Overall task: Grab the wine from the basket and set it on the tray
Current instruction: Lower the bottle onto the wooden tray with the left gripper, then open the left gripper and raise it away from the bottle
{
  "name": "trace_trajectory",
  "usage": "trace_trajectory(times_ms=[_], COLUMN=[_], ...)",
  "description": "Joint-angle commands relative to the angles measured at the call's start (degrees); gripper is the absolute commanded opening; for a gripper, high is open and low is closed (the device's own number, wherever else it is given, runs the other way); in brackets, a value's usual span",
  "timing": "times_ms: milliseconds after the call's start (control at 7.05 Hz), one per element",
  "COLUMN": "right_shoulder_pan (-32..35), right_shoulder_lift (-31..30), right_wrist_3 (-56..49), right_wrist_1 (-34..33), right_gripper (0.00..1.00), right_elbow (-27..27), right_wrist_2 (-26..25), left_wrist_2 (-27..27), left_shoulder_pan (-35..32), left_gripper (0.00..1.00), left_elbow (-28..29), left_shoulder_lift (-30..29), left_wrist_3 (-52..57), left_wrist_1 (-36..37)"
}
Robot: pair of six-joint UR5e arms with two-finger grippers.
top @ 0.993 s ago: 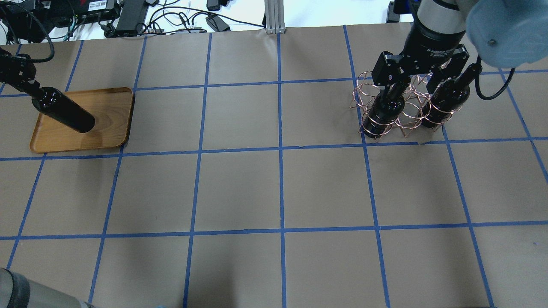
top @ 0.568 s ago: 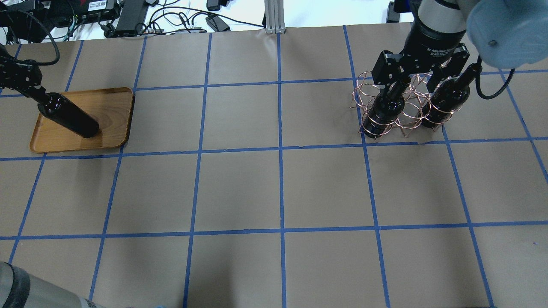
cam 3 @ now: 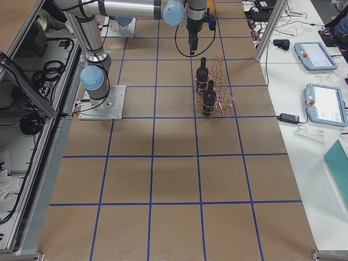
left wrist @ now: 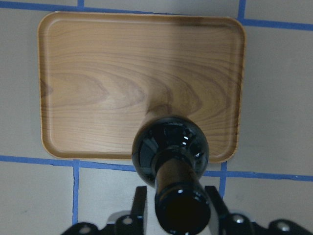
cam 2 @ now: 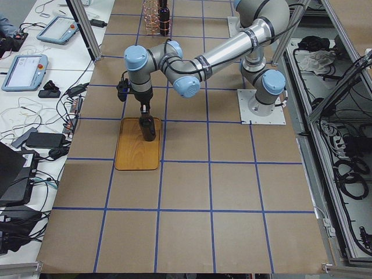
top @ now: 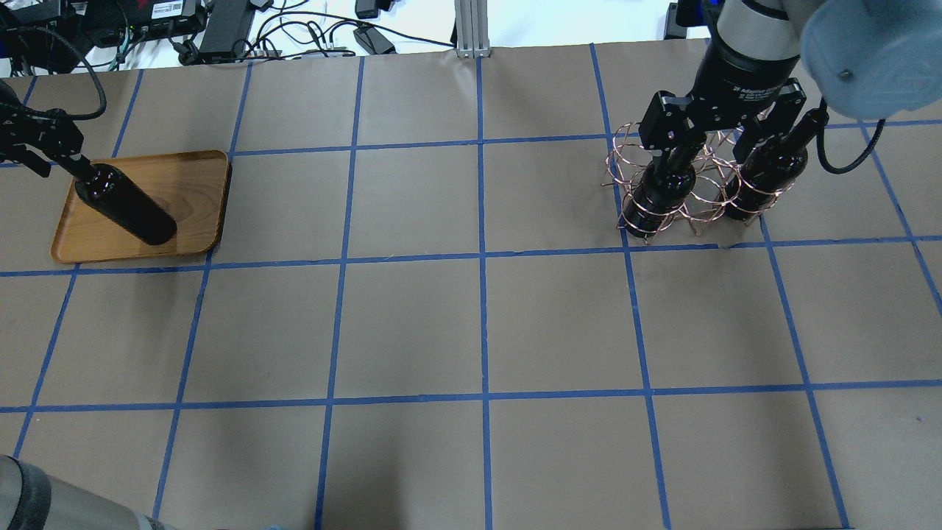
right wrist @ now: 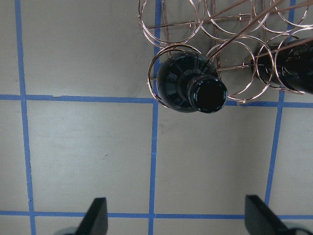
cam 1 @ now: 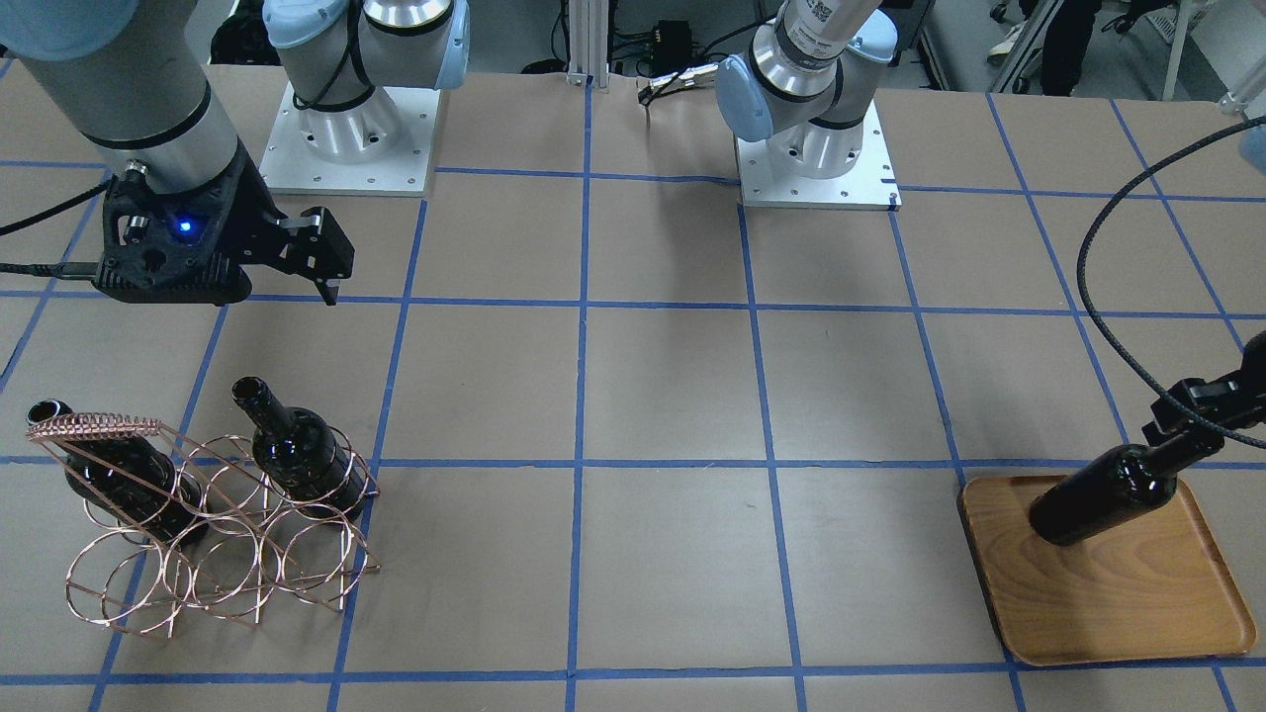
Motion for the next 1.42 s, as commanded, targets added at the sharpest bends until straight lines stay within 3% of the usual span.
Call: trace_trajectory(times_ms=[0,284,851,993,1277], right_shoulder_pan=[0.0,0.1,0.7,0.7,0.7], right_shoulder_lift=[-0.1,-0.2,-5.2,-5.1,-5.0], right_wrist_3=[0.0,-0.1,0.0,0.0,0.1], right_wrist_1=[0.0,-0.1,-0.1,-0.1,-0.1], right_gripper=[1.00,1.00,1.00,1.00,1.00], right_elbow=[0.0,0.2,0.2,0.2,0.3], right_wrist_2=[-0.1,0.3,1.3,2.1,2.2], left_wrist_2=[0.1,-0.1,-0.6,-0.4,-0.7], left_shoulder_pan=[-0.4,-3.4,-30.3,-34.0,-34.6], left_gripper=[1.00,1.00,1.00,1.00,1.00], left_elbow=[0.4,0.0,-5.3,-5.4,-7.0], left_shoulder_lift=[5.3,12.1,16.1,18.0,19.8], left_wrist_3=[-0.1,-6.9,-32.2,-34.3,-35.2], left_wrist_1=[-5.8,-13.1,-13.4,-13.5,-13.4])
